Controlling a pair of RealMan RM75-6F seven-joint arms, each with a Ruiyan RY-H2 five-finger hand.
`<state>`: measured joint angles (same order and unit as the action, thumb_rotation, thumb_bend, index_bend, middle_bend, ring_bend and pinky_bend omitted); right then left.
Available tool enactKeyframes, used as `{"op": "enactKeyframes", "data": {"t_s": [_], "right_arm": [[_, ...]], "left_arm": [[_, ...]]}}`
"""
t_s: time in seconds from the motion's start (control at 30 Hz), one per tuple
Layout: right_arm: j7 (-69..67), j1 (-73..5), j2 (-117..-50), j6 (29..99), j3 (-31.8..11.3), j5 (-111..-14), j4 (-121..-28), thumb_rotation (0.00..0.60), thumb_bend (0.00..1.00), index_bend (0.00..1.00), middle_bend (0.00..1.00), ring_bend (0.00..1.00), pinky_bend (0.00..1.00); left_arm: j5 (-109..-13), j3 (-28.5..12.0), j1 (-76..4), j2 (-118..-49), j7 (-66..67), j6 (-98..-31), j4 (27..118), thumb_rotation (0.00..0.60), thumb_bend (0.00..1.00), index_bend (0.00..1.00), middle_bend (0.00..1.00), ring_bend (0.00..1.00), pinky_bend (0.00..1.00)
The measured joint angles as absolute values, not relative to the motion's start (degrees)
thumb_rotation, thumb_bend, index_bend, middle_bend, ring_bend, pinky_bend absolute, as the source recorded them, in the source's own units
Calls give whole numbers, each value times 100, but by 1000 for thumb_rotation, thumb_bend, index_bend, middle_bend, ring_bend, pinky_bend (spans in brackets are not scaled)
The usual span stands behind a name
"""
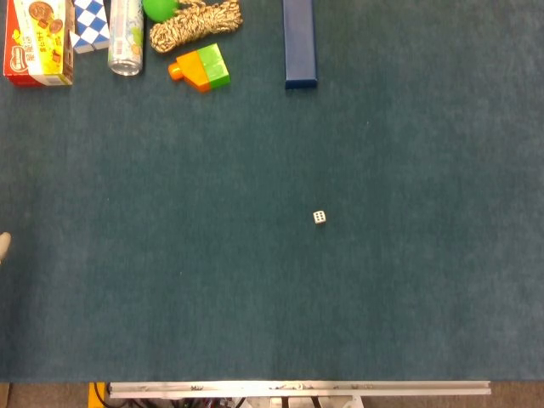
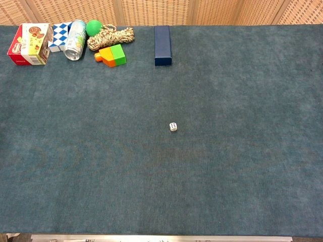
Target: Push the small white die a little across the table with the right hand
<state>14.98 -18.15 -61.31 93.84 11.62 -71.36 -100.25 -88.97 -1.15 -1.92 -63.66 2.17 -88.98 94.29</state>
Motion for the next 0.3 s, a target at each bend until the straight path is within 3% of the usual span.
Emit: {"op": "enactKeyframes", "data": {"t_s": [0.3], "right_arm": [[1419, -1417, -6018, 9275, 951, -7424, -10058, 600, 364, 201, 355, 392, 605]], "left_arm": [[-8915, -117, -209, -6364, 242, -8892, 9496, 600, 220, 139, 145, 166, 97]]}}
